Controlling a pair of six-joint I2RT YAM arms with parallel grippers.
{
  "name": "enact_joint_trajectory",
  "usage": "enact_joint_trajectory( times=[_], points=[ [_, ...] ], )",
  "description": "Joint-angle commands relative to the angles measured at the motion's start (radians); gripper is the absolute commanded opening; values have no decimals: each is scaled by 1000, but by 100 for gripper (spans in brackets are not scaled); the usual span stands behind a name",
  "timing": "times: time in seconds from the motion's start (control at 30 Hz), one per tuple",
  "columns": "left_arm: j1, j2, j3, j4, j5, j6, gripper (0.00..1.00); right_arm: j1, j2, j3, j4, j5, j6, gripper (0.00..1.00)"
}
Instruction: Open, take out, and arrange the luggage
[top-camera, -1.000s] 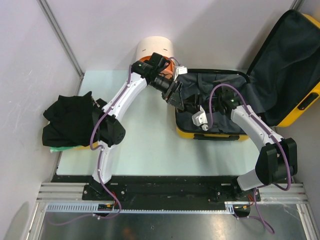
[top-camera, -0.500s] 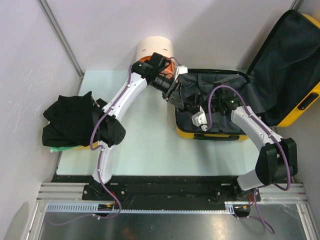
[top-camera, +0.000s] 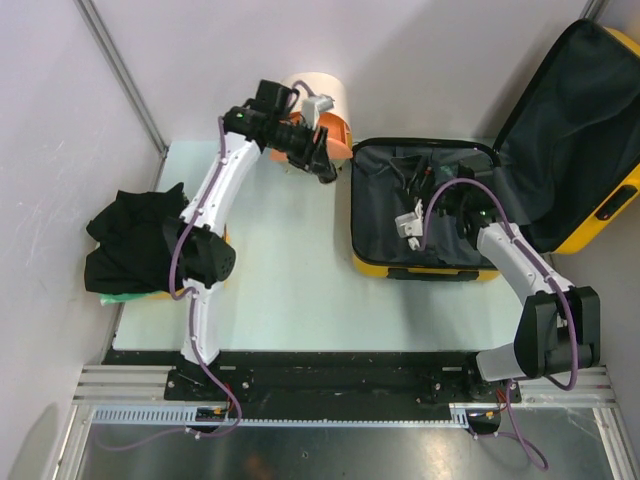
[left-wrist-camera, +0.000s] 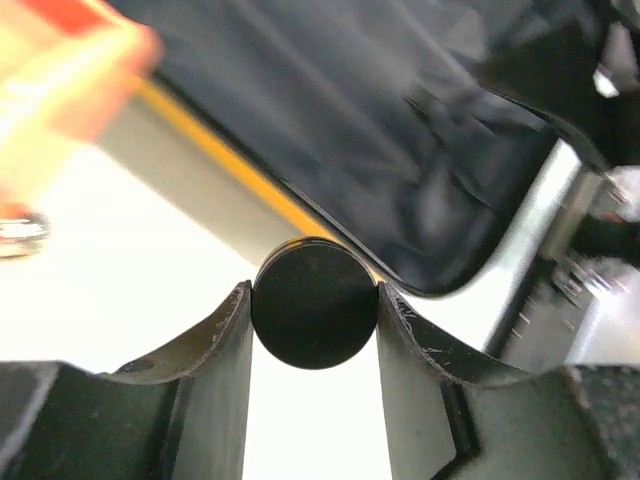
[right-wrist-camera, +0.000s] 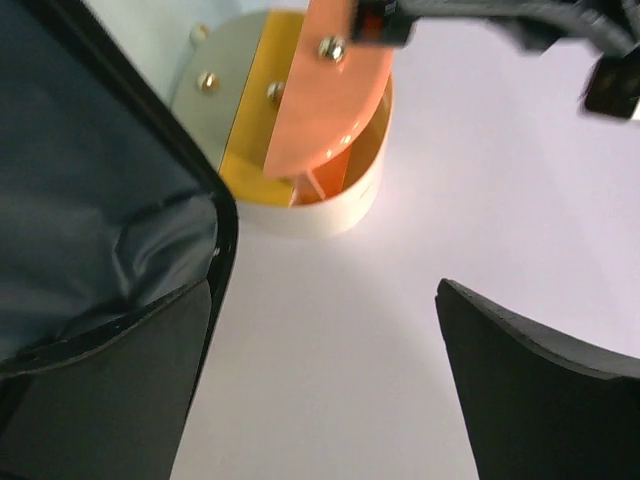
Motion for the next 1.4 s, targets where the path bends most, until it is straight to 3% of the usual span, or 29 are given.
enact_joint_trajectory(
  times=[0.0, 0.13, 0.37, 0.8, 1.2, 1.37],
  points=[
    [43, -87, 128, 186, -310, -100, 0, -42, -38, -57, 117, 128, 70, 100],
    [60, -68, 142, 322, -496, -162, 0, -48, -64, -102, 124, 190, 120, 100],
    [72, -24, 133, 466, -607, -253, 0, -53, -93, -143, 89, 243, 142, 100],
    [69, 68, 115, 497, -647, -308, 2, -53, -64, -143, 107, 273, 163, 100],
    [63, 141, 104, 508, -657, -325, 24, -45, -47, -142, 120, 280, 177, 100],
    [61, 156, 102, 509, -651, -328, 26, -46, -48, -143, 120, 288, 182, 100]
  ],
)
